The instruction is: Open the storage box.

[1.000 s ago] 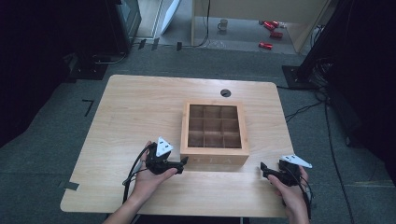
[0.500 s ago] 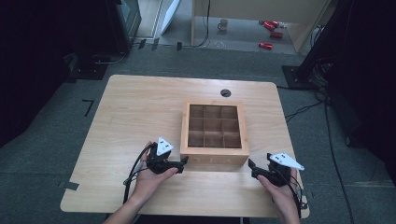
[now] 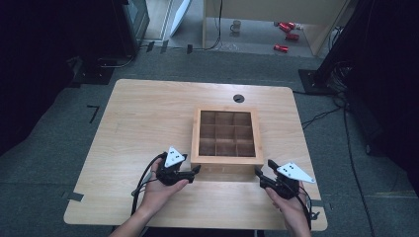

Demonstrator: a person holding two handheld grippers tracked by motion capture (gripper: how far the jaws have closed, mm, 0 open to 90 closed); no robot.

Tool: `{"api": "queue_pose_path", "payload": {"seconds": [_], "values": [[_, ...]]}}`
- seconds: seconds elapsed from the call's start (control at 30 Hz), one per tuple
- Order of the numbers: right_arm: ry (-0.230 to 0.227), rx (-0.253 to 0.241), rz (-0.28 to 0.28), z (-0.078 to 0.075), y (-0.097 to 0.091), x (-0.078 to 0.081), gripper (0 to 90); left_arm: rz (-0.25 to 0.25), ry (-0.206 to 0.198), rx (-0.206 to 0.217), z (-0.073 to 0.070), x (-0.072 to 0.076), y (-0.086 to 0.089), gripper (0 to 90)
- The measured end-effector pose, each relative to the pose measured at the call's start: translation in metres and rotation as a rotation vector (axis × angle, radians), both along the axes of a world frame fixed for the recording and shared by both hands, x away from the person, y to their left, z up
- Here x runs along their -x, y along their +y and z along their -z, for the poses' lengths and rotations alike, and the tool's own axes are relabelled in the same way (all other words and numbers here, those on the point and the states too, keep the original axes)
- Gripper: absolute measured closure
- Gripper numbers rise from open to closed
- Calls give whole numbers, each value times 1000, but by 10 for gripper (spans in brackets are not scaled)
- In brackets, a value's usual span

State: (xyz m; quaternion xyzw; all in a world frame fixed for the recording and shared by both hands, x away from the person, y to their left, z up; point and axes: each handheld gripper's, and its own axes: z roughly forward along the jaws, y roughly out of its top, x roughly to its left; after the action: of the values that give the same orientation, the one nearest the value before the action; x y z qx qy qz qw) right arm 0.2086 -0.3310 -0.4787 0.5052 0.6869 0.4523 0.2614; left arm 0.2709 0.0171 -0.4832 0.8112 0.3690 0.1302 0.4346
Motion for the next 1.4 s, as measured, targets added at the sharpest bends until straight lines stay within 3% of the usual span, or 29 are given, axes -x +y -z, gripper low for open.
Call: {"api": "queue_pose_path", "payload": {"seconds": [0.1,0.2,0.4,0.53,0.6,0.9,1.1,1.4], "values": [[-11,-17,3,0,0,0,579,14,-3,-1,0,3,-4,434],[-9,-23,-14,1,1,0,611,12,-2,-4,0,3,-4,450],[17,-24,-26,6,0,-1,593,11,12,11,-1,3,-2,470],[38,-9,-34,12,2,-3,581,14,37,66,-4,0,3,485],[39,-13,-34,13,2,-3,580,20,49,71,-4,-1,4,496],[36,1,-44,16,5,-3,581,7,36,78,-5,-3,9,572],[38,23,-45,18,7,-4,563,9,36,83,-5,-3,10,575],[39,-4,-33,17,4,-4,509,10,22,90,-13,-2,10,595]]}}
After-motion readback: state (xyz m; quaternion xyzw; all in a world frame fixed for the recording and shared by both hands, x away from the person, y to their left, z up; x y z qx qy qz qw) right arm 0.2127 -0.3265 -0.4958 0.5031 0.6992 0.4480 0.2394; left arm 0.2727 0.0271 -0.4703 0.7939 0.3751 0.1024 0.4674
